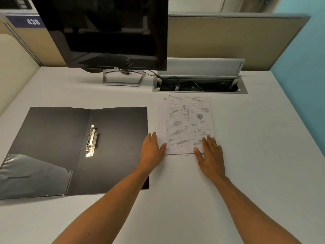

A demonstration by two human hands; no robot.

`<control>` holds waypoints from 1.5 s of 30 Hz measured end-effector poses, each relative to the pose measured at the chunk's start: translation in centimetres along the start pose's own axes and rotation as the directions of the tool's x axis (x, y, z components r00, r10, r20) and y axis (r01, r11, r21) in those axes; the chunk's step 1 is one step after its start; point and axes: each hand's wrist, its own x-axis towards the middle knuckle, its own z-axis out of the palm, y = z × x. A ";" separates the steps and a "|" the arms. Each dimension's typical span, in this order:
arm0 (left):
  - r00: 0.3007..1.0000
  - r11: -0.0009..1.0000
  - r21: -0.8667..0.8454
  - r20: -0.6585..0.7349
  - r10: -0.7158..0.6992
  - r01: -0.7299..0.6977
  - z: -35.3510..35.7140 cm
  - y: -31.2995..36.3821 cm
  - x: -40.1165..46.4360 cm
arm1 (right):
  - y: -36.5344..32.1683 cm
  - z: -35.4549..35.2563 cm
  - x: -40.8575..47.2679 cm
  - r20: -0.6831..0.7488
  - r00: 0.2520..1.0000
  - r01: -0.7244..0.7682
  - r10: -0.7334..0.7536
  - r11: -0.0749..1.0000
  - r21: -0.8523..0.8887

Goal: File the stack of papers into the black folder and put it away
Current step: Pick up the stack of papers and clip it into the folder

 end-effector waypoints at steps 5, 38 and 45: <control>0.998 0.998 -0.014 -0.011 -0.067 0.066 1.3 2.3 -0.4 | 0.7 0.9 -0.3 0.046 0.999 0.032 -0.028 0.996 -0.086; 0.954 0.595 -0.746 0.240 -0.180 0.300 -0.5 2.7 3.7 | 0.8 0.9 -0.3 0.015 1.000 0.021 -0.023 0.990 0.142; 0.968 0.519 -0.819 0.237 -0.080 0.244 -2.2 1.5 3.1 | -1.8 -1.2 -1.5 -0.119 0.929 -0.159 0.351 0.667 0.728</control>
